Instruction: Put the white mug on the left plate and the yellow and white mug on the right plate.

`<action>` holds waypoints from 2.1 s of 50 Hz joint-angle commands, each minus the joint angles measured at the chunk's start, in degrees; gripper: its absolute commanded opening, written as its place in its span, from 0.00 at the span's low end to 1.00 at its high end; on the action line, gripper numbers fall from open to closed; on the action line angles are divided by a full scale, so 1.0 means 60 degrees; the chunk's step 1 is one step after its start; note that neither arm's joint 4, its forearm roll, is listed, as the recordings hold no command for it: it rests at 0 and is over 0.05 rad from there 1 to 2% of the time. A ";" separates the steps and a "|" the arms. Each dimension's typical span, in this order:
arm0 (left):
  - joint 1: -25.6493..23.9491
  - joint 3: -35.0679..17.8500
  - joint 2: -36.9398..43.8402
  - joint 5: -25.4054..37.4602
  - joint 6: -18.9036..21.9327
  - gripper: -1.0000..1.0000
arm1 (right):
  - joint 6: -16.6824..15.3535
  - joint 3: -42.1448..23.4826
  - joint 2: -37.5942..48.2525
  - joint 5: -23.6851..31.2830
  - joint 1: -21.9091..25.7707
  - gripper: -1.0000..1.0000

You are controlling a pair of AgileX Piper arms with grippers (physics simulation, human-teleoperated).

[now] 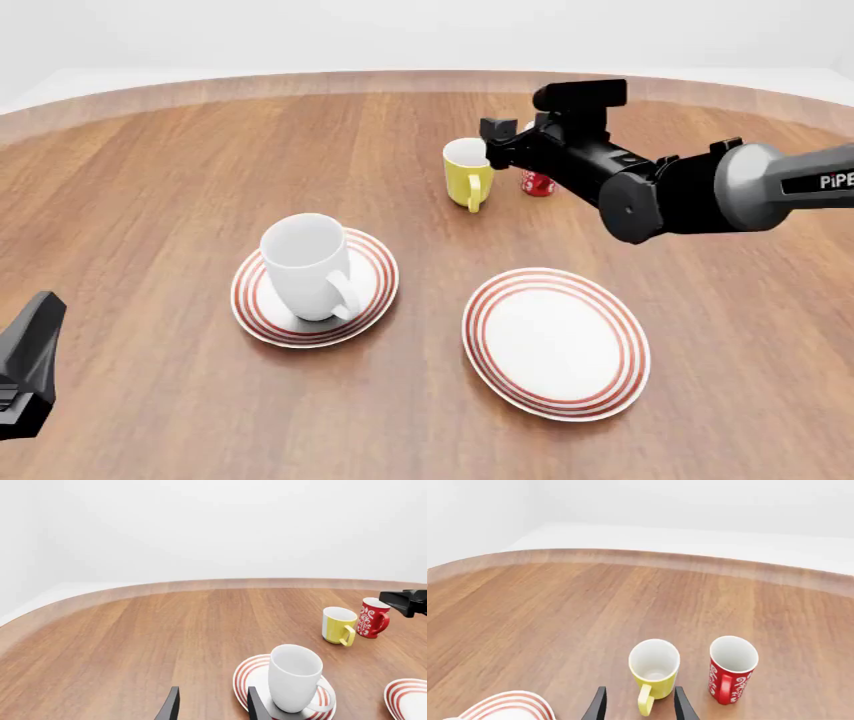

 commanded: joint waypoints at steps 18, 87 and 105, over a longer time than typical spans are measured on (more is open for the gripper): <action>0.0000 0.0000 0.0000 0.0000 0.0000 1.00 | 0.0140 -0.1242 0.1411 0.0454 0.0066 1.00; 0.0000 0.0000 0.0000 0.0000 0.0000 1.00 | 0.0682 -0.2319 0.2899 0.0933 -0.0052 1.00; 0.0000 0.0000 0.0000 0.0000 0.0000 1.00 | 0.0862 -0.2526 0.3087 0.1192 -0.0040 1.00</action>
